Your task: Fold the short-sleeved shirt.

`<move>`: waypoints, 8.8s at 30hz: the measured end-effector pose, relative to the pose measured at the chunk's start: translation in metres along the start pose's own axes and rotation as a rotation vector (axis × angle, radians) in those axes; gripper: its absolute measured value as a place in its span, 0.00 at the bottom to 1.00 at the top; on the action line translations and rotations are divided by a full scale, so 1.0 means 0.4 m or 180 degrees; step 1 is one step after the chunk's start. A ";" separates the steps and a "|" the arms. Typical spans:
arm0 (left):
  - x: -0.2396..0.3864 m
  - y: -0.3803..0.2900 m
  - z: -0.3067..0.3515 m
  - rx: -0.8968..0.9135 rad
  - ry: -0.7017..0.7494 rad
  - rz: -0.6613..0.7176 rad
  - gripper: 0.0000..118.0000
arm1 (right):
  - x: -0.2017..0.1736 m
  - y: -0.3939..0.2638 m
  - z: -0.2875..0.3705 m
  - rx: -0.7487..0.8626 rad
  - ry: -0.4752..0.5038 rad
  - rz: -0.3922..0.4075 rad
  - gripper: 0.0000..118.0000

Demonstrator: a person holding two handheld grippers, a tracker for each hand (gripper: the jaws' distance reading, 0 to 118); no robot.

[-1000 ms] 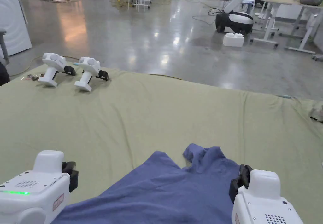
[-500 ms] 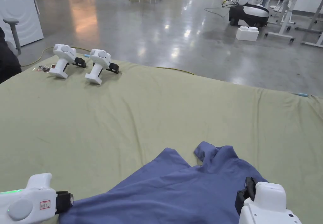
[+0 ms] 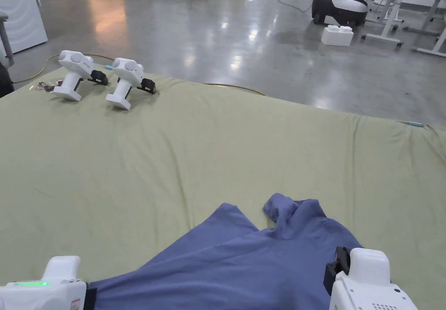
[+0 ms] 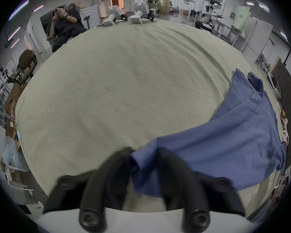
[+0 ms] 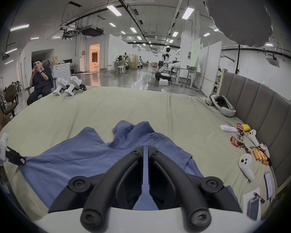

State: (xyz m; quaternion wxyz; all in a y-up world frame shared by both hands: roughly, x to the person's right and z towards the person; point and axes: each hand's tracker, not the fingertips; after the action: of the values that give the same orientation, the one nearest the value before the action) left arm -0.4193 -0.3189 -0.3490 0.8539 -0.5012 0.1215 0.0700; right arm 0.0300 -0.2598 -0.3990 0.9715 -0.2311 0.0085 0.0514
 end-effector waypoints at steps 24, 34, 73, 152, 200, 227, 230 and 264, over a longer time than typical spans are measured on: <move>0.003 0.001 0.019 0.0102 -0.0117 0.0066 0.06 | 0.154 0.076 -0.688 -0.1868 0.0436 0.0396 0.41; 0.010 0.016 0.052 0.0350 -0.0084 0.0003 0.06 | 0.121 0.092 -0.554 -0.1145 0.0239 0.0340 0.05; 0.325 1.012 0.685 0.2510 -0.0608 -0.0648 0.06 | 0.526 1.025 0.072 0.1009 -0.0758 -0.0012 0.04; 0.054 -0.204 0.167 0.0193 -0.0442 -0.0965 0.30 | 0.354 -0.345 0.369 -0.1562 -0.0586 0.0340 0.43; 0.050 -0.036 0.245 0.0900 -0.0588 -0.0612 0.01 | 0.069 0.015 0.360 0.0951 -0.0468 -0.0346 0.03; 0.098 -0.153 0.062 -0.0364 -0.0209 -0.0887 0.11 | 0.098 -0.096 0.329 0.0320 -0.0421 -0.0325 0.03; 0.087 -0.150 0.077 -0.0355 -0.0221 -0.0860 0.09 | 0.125 -0.103 0.342 0.0201 -0.0451 -0.0329 0.03; 0.082 -0.162 0.139 -0.0275 -0.0392 -0.0607 0.08 | 0.365 -0.405 0.297 -0.2027 -0.0083 -0.0547 0.10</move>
State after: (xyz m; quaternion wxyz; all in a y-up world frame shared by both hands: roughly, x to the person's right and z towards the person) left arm -0.3645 -0.3021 -0.2779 0.8401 -0.5416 0.0174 0.0244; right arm 0.1912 -0.3361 -0.2263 0.8513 -0.5225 -0.0399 -0.0278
